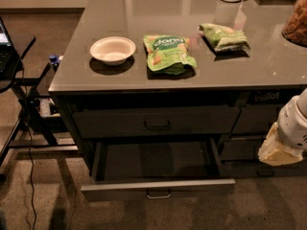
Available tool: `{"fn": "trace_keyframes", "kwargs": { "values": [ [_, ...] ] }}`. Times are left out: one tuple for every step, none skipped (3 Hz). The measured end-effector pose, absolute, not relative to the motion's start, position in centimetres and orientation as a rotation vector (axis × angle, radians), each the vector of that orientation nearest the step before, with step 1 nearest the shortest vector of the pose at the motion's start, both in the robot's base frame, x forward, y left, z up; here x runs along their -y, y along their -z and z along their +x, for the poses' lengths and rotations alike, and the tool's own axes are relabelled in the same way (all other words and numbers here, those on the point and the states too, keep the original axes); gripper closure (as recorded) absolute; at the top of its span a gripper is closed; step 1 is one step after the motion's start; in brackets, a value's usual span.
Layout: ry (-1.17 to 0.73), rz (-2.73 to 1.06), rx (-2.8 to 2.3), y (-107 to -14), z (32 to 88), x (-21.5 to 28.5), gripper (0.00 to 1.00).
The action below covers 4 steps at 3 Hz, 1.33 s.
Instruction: Close middle drawer
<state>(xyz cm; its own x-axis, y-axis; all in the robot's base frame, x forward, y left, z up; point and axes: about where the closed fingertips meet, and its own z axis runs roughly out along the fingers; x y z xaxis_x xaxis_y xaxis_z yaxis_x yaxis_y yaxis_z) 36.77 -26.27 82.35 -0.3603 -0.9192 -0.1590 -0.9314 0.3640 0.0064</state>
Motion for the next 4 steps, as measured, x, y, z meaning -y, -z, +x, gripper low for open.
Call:
{"fn": "trace_keyframes", "kwargs": {
  "values": [
    [-0.144,-1.697,-2.486,-82.3,36.8,26.3,1.00],
    [-0.238,-1.663,-2.534,-78.8,35.7,26.5,1.00],
    [-0.368,-1.608,-2.579,-73.8,33.2,25.8,1.00],
    [-0.452,-1.577,-2.625,-70.4,31.2,24.1,1.00]
  ]
}}
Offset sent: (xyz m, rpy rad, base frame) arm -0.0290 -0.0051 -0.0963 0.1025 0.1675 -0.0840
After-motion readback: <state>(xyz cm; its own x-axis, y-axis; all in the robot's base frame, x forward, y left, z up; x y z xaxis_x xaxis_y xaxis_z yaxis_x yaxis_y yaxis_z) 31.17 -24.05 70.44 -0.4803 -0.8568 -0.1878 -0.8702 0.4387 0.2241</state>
